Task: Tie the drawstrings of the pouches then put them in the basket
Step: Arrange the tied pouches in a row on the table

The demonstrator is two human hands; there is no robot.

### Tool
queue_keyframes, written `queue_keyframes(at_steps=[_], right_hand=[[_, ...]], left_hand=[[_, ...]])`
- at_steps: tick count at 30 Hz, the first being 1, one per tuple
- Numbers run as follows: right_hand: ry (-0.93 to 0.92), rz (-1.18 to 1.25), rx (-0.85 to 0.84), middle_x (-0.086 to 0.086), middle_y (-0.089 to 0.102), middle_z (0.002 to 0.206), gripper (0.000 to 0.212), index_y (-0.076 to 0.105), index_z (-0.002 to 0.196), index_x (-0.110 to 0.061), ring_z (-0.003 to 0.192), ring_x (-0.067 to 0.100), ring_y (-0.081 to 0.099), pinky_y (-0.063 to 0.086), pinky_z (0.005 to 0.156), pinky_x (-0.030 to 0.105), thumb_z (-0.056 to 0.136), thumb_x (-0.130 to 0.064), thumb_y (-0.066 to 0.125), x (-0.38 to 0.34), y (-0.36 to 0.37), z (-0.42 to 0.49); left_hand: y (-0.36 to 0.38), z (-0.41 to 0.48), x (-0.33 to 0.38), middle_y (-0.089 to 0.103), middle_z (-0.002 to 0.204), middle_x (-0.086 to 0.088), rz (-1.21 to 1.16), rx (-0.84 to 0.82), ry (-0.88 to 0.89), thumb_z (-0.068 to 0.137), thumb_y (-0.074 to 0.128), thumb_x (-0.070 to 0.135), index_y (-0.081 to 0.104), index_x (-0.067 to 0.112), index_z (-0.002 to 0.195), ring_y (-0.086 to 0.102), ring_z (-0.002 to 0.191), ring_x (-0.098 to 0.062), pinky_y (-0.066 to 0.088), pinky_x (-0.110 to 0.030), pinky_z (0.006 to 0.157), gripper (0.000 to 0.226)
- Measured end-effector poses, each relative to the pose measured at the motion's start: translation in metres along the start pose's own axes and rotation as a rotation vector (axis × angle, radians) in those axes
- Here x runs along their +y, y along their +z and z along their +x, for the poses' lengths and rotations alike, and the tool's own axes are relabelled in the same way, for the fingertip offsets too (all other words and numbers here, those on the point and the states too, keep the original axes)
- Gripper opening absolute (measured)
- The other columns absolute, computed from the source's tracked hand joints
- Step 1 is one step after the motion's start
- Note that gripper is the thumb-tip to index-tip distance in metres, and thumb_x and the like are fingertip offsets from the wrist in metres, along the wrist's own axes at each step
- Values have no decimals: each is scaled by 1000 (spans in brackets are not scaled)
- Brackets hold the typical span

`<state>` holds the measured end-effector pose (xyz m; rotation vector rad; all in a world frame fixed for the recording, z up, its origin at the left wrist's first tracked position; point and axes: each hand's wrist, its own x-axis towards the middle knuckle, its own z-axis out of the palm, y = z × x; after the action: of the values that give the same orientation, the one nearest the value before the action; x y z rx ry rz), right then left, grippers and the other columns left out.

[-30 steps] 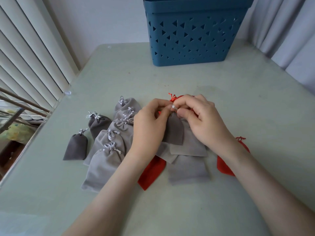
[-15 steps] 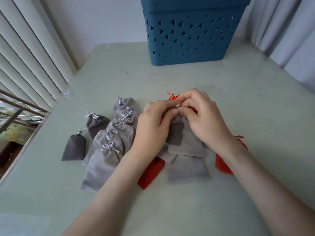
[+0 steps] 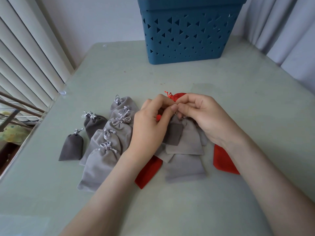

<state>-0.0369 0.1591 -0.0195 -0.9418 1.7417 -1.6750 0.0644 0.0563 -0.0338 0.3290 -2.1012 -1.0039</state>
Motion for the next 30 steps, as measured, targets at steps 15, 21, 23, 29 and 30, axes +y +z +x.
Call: queue_keyframes(at_steps=[15,21,23,29,30], right_hand=[[-132,-153,147,-2,61,67,11,62,79,-13,64,6,56,42,69,25,89,-11,58,2,6,-2],[-301,-481,236,-19,60,71,11,61,80,-19,80,2,54,40,72,14,88,-11,60,3,8,-2],[-298,-485,249,-12,59,76,13,61,79,-22,79,3,56,41,72,14,87,-11,61,4,7,-1],[-454,-616,285,-39,53,82,7,63,80,-11,78,7,49,35,72,6,85,-7,58,0,9,-2],[-499,-634,286,-43,51,84,8,63,80,-9,78,7,48,34,73,5,85,-6,57,-1,8,-2]], left_hand=[[-1,3,4,65,64,5,-257,-30,-278,88,66,16,64,20,74,58,65,-8,45,-25,64,15],[-5,6,5,64,67,-7,-488,-117,-482,88,65,14,67,10,77,51,68,-14,38,-27,67,11],[-5,6,4,65,71,-9,-515,-131,-516,88,65,13,67,12,76,52,71,-16,38,-29,69,12],[-5,8,6,60,80,-15,-778,-202,-697,90,56,7,64,2,85,56,72,-20,47,-27,68,11],[-6,9,7,59,77,-15,-846,-222,-749,89,55,7,63,2,84,56,66,-18,49,-25,63,11]])
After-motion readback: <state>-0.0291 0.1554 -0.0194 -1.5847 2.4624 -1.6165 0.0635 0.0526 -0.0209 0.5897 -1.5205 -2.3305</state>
